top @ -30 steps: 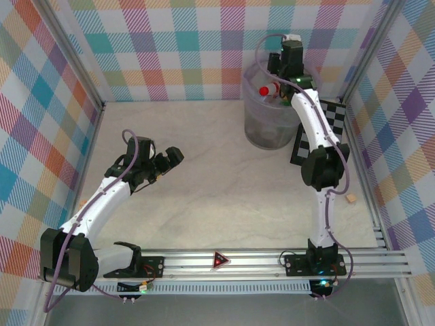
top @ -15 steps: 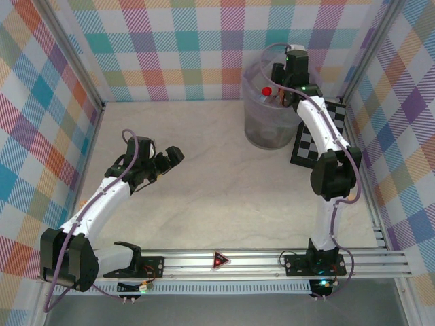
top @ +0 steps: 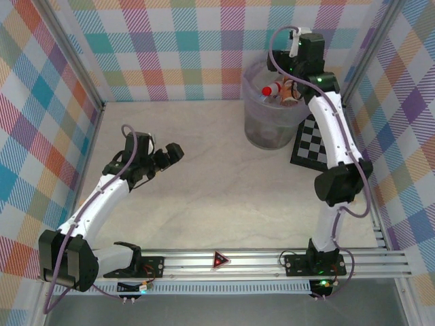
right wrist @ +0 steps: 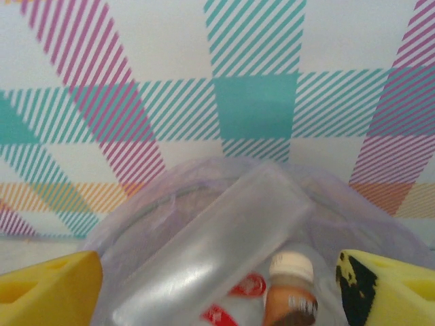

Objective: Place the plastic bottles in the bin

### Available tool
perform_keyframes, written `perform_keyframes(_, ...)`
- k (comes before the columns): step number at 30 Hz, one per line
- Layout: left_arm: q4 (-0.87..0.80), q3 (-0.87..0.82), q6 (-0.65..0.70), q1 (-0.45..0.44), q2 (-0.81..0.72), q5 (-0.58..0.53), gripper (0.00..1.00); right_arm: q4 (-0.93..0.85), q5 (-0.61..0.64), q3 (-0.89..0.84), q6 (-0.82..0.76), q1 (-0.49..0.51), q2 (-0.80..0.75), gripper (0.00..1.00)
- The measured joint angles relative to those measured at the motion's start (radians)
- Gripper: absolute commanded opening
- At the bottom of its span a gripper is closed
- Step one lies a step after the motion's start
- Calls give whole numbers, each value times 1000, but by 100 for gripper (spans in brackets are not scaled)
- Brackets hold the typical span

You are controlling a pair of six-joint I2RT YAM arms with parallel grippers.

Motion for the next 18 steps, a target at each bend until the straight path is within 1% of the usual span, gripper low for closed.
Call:
perform_keyframes(2, -8, 28, 32, 0, -9, -27, 100, 6, -31, -128, -18, 0, -105, 99)
perform_keyframes(7, -49, 38, 123, 0, -86, -149, 100, 35, -93, -477, -55, 0, -406, 100)
perform_keyframes(11, -67, 28, 199, 0, -163, -285, 100, 50, -124, -723, -61, 3, -622, 100)
perform_keyframes(14, -79, -5, 235, 1, -208, -414, 100, 57, -133, -887, -68, 8, -727, 100)
perform_keyframes(18, -81, -75, 266, 13, -208, -564, 100, 85, -121, -1082, -87, 11, -790, 99)
